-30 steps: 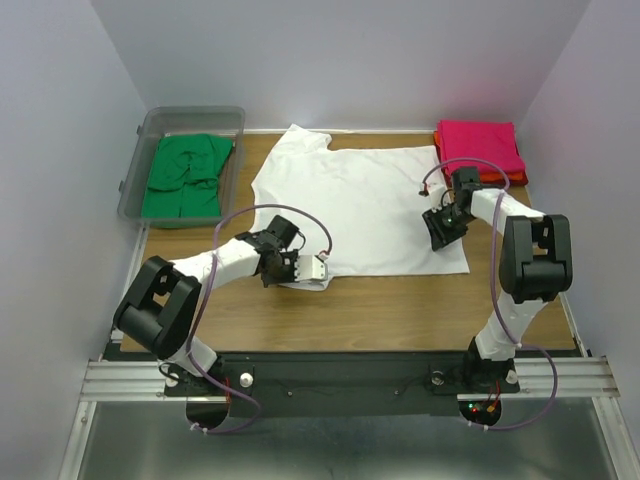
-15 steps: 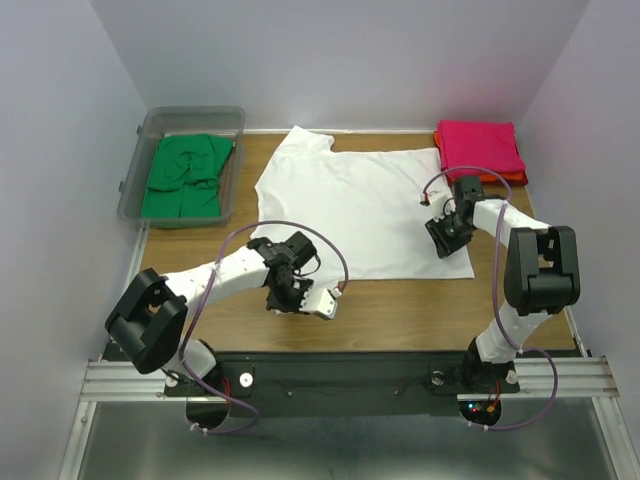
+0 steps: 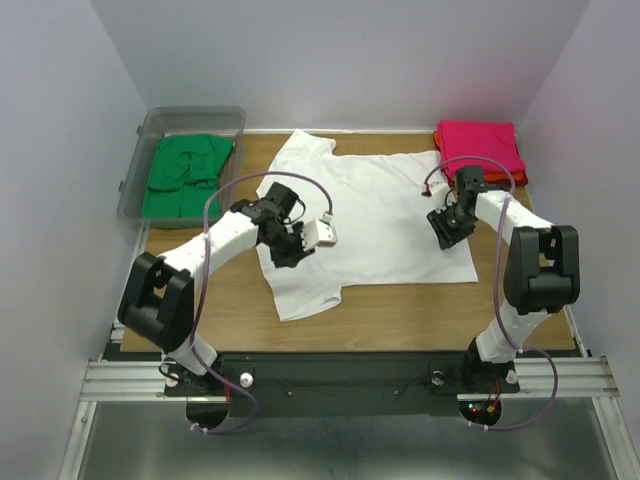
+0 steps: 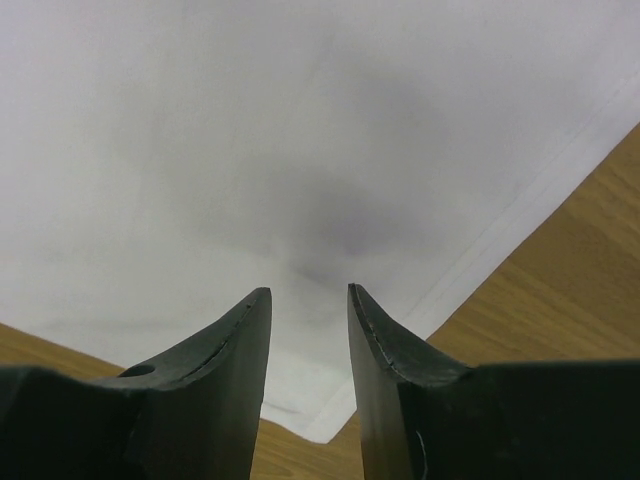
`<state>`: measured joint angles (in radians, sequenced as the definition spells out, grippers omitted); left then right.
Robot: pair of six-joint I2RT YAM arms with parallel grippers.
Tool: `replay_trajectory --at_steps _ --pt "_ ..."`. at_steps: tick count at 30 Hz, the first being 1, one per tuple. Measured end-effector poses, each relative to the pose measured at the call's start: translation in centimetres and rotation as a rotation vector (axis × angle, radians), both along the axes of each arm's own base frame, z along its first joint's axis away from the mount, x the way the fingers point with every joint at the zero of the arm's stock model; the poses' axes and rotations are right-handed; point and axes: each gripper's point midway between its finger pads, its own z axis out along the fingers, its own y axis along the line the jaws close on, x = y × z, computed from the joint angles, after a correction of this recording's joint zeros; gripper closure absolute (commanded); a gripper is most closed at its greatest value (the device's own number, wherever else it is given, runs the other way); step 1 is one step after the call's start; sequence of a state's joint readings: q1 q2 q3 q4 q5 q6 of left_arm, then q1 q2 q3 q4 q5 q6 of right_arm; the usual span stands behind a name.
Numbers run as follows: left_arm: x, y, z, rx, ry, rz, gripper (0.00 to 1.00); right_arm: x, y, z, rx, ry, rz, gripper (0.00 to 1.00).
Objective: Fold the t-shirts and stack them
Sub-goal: Flatten the tshirt out
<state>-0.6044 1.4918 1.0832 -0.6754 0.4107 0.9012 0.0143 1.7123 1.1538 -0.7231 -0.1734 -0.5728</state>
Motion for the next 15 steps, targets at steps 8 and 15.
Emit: replay_trajectory --at_steps 8,15 --pt "6.7 3.2 -4.6 0.046 0.042 0.252 0.71 1.3 0.0 -2.4 0.0 0.049 -0.01 0.59" --pt "3.2 4.7 -7.0 0.102 0.094 0.222 0.71 -0.2 0.1 -2.6 -0.022 0.023 0.028 0.57"
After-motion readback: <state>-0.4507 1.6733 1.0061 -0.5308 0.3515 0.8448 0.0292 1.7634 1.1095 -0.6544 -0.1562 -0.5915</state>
